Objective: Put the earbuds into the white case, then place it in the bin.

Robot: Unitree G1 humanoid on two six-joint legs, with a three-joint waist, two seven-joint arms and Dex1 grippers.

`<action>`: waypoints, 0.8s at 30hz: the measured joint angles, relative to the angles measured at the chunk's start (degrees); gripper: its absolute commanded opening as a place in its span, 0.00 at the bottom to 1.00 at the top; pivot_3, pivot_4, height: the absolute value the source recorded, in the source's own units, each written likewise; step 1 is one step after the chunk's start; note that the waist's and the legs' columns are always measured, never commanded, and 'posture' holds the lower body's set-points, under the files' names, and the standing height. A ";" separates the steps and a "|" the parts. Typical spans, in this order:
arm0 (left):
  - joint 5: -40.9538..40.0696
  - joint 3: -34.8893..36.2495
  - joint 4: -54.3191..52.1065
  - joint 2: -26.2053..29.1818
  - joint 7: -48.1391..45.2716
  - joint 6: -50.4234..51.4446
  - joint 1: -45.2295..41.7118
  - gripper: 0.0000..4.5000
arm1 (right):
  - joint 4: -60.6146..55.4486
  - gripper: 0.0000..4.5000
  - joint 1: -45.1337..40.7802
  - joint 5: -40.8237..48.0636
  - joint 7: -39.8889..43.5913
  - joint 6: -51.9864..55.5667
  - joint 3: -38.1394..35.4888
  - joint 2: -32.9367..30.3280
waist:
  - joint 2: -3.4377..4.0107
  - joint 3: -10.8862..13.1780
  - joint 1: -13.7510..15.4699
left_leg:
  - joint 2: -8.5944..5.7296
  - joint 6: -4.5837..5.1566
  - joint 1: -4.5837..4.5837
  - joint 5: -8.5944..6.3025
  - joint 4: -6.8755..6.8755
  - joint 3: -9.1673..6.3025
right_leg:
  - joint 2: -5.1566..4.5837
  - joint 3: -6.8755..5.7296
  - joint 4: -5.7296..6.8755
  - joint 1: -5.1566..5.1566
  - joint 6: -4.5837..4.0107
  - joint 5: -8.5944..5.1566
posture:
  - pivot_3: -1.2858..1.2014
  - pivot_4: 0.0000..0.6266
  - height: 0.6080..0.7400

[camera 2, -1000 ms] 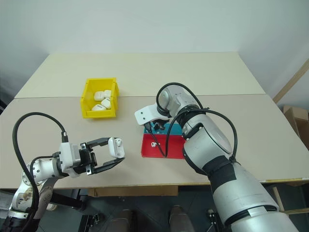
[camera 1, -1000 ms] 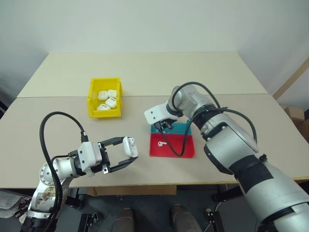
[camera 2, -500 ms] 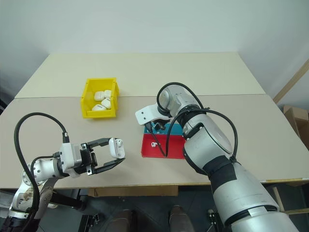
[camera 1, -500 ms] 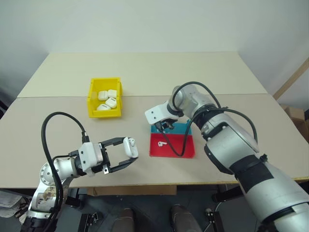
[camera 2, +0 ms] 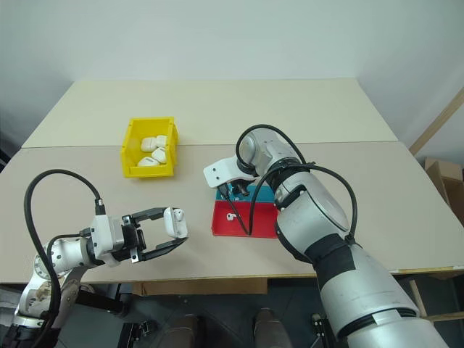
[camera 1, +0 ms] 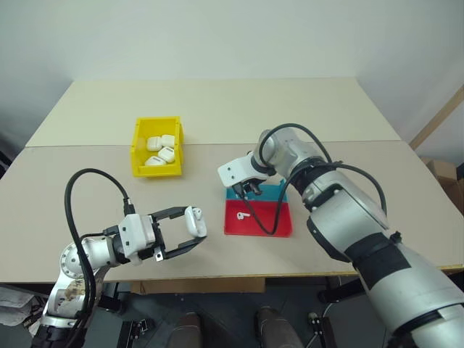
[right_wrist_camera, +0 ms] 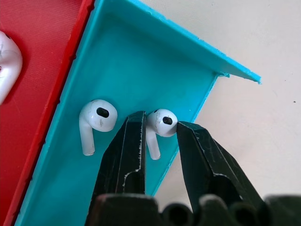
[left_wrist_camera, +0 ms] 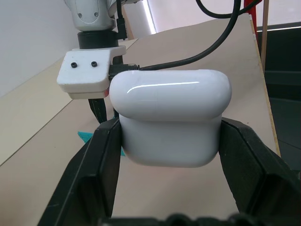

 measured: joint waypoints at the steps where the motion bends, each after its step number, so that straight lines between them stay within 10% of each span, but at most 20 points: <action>1: 0.00 0.00 0.14 0.00 -0.02 -0.22 0.00 0.62 | 0.00 0.18 0.00 0.00 -0.04 0.02 -0.01 0.00 | 0.00 0.00 0.00 | 0.00 0.00 0.00 0.00 0.00 0.00 | 0.00 0.00 0.00 0.01 0.00 0.00 | 0.52 0.24 1.00; 24: -2.09 -0.98 1.24 -1.82 -0.41 -0.48 -5.36 0.62 | -5.24 0.18 -0.31 9.86 3.62 4.70 -12.22 -7.01 | 0.00 0.01 0.10 | -0.01 0.00 -0.15 0.00 -0.03 -0.03 | -0.02 -0.02 -0.03 -0.10 -0.02 -0.01 | 0.52 0.24 1.00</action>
